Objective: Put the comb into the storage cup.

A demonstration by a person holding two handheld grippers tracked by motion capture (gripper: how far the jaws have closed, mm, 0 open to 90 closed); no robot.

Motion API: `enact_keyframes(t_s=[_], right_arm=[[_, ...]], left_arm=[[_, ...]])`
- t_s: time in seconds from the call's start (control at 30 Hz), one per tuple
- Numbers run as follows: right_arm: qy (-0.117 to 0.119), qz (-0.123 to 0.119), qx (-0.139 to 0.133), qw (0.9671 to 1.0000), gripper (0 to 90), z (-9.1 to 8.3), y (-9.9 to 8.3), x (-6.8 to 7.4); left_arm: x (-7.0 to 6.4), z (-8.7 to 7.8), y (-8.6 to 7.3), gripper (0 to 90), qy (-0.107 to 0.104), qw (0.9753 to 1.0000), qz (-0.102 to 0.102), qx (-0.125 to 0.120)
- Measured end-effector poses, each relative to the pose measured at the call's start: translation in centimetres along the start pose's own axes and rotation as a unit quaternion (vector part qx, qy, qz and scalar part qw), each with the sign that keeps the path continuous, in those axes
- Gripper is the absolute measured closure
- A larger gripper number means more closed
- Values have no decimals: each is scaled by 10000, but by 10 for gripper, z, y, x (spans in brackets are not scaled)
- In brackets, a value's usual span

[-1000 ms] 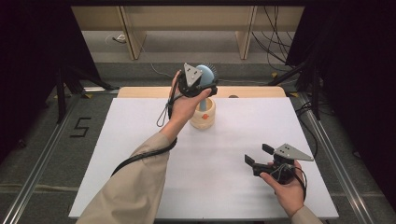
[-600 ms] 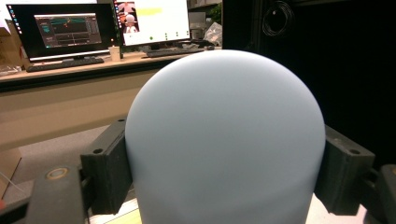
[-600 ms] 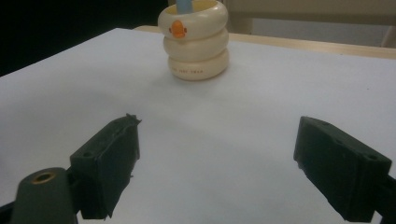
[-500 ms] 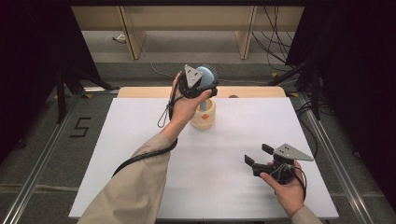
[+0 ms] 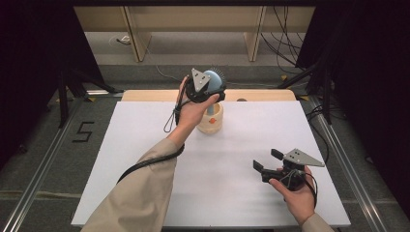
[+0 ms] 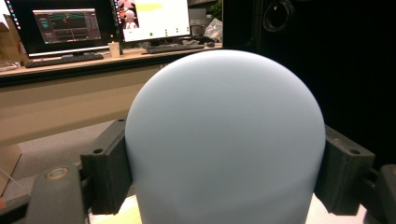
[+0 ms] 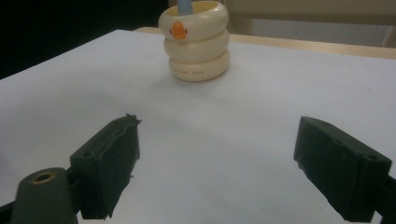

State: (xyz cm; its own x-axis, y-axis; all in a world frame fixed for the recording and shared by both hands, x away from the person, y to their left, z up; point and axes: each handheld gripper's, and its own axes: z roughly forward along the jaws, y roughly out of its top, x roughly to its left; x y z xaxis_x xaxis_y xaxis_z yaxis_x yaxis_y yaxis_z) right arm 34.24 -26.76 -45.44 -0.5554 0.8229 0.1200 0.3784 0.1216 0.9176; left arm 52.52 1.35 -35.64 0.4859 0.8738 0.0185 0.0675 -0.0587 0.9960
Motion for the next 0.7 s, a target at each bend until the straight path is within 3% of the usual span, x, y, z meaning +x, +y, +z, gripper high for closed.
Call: enact_keyframes(t_s=[0.7], right_arm=[[20, 7, 6, 10000, 152, 1, 0, 0]], left_arm=[[3, 3, -12, 195, 87, 9999, -87, 93]])
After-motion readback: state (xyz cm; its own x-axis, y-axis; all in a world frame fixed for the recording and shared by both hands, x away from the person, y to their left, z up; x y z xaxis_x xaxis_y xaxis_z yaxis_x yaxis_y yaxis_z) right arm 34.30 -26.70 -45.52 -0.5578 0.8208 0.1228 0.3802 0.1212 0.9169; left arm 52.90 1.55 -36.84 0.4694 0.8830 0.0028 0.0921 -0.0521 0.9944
